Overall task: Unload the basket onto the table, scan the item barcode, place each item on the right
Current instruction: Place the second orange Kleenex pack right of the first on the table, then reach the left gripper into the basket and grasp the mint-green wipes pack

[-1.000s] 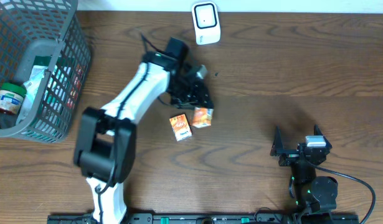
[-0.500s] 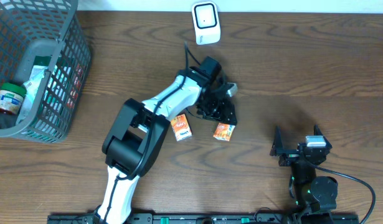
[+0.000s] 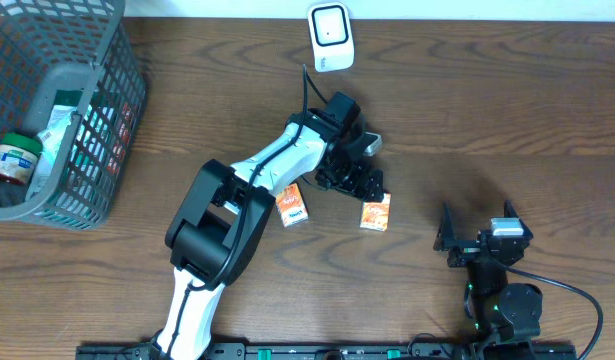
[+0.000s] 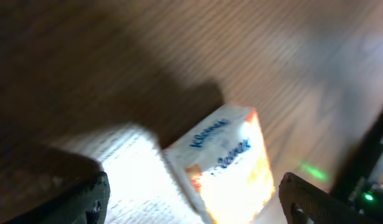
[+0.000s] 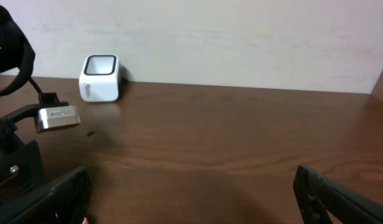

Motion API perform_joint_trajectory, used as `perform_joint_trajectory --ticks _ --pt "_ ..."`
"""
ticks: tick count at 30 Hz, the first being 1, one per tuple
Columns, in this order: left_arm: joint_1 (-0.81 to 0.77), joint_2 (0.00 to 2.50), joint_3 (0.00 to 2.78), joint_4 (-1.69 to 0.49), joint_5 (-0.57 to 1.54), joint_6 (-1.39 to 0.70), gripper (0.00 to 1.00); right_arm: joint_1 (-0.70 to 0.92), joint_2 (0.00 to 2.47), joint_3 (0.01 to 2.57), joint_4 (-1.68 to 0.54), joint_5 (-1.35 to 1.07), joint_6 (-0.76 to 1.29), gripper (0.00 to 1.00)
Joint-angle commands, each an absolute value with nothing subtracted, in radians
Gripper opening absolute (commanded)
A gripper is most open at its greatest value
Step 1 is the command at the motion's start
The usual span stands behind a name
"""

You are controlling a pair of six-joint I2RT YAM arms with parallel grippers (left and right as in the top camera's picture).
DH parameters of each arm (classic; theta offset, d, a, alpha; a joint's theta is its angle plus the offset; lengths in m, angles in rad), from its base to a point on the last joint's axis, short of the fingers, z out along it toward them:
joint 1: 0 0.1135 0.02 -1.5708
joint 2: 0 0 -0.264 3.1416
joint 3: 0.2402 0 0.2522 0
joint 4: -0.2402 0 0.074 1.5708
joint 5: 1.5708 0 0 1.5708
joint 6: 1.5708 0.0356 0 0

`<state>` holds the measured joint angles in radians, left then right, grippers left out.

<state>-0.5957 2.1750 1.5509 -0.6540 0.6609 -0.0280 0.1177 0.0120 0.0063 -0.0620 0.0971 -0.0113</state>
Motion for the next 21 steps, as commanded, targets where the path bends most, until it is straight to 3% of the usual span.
perform_joint_trajectory --ticks 1,11,17,21 --pt "-0.590 2.077 1.593 -0.657 0.550 -0.055 0.88 0.112 0.007 0.006 -0.065 0.096 -0.016 0.99" --pt "-0.529 1.696 1.604 -0.741 -0.001 -0.247 0.89 0.112 0.007 0.006 -0.065 0.096 -0.016 0.99" --pt "-0.297 1.451 1.609 -0.728 -0.175 -0.290 0.89 0.112 0.007 0.006 -0.065 0.096 -0.016 0.99" --pt "-0.041 1.355 1.609 -0.720 -0.185 -0.376 0.89 0.112 0.007 0.006 -0.065 0.096 -0.016 0.99"
